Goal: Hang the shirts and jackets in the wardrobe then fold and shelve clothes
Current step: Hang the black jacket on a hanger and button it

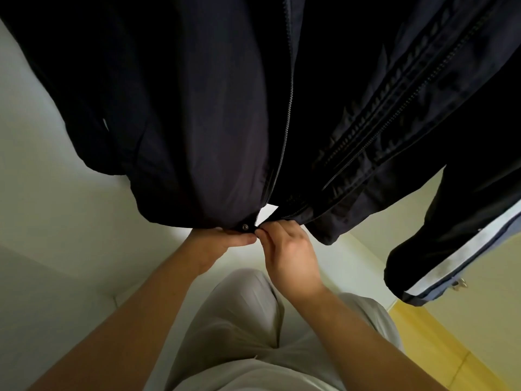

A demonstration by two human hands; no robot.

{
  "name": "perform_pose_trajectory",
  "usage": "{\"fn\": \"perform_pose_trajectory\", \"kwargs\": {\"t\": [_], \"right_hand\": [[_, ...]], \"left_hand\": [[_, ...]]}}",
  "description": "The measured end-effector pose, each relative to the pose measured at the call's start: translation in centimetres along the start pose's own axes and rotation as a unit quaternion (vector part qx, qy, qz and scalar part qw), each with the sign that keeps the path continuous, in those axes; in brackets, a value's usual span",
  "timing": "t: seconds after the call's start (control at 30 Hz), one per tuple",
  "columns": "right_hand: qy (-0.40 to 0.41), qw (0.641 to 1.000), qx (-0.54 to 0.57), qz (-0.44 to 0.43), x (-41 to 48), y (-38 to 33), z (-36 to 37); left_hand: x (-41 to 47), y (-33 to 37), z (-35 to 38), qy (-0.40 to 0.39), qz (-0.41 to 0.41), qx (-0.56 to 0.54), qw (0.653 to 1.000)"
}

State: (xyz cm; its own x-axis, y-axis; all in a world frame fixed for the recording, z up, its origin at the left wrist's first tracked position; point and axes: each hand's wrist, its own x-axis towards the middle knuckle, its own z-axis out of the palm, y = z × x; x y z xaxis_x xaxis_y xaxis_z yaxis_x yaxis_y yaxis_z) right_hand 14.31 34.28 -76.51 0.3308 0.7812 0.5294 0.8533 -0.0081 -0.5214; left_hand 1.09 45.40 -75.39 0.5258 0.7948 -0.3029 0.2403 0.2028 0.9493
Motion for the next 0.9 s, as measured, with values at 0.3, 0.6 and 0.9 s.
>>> {"fn": "perform_pose_trajectory", "kwargs": {"t": [0.3,0.6,0.9], "right_hand": [[0.080,0.994,-0.036,-0.060,2.5,-0.7,-2.7],[0.092,0.990,-0.061,-0.086,5.5,-0.7,-4.5],[0.087,0.992,-0.043,-0.083,5.3,-1.1,-4.0]], "left_hand": [[-0.1,-1.9,-0.8,0.062,-0.003,0.112,0.992],[-2.3,2.0,0.5,-0.166,-0.211,0.292,0.918],[-3.0,5.4,3.5,0.176,0.311,0.052,0.933]]}}
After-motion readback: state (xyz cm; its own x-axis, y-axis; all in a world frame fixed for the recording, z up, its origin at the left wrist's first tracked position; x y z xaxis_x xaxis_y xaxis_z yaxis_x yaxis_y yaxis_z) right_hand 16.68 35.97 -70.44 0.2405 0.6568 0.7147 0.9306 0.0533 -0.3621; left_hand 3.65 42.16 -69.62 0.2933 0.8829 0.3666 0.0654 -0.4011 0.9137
